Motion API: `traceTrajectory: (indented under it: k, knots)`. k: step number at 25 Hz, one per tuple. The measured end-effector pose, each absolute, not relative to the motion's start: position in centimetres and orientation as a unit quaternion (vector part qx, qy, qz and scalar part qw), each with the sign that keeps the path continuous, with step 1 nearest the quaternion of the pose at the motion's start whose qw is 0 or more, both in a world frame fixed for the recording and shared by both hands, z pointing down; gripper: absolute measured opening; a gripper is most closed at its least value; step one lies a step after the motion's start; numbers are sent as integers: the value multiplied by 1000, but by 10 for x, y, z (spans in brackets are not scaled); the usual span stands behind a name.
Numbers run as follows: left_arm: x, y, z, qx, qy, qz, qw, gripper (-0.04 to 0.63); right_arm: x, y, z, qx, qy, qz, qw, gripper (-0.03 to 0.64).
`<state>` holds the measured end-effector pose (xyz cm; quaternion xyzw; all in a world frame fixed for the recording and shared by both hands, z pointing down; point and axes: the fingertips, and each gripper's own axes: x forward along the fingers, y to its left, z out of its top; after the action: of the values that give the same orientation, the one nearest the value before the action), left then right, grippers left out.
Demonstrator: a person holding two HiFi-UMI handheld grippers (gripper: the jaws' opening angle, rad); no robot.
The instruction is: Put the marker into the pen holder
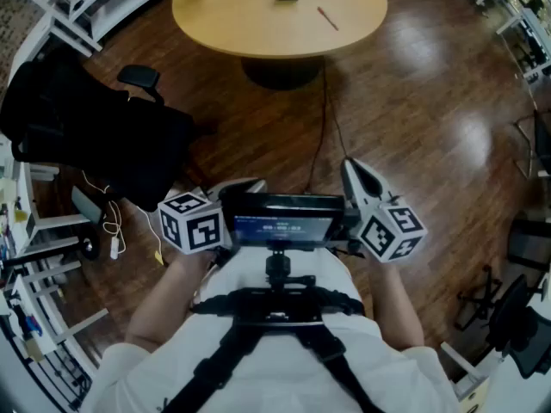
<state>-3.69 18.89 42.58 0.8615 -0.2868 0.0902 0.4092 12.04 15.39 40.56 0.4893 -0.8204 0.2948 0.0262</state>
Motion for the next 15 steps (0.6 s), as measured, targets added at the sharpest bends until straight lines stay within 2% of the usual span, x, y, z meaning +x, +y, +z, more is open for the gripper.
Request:
traceTrajectory:
  k: [6,15]
  knots:
    - [-34,184,423,859,-299,84,407,-5,124,150,401,476,-830,290,8,35]
    - [-26,176,415,862,-312,77,393,-5,134,145,401,484,-828,282,21,58]
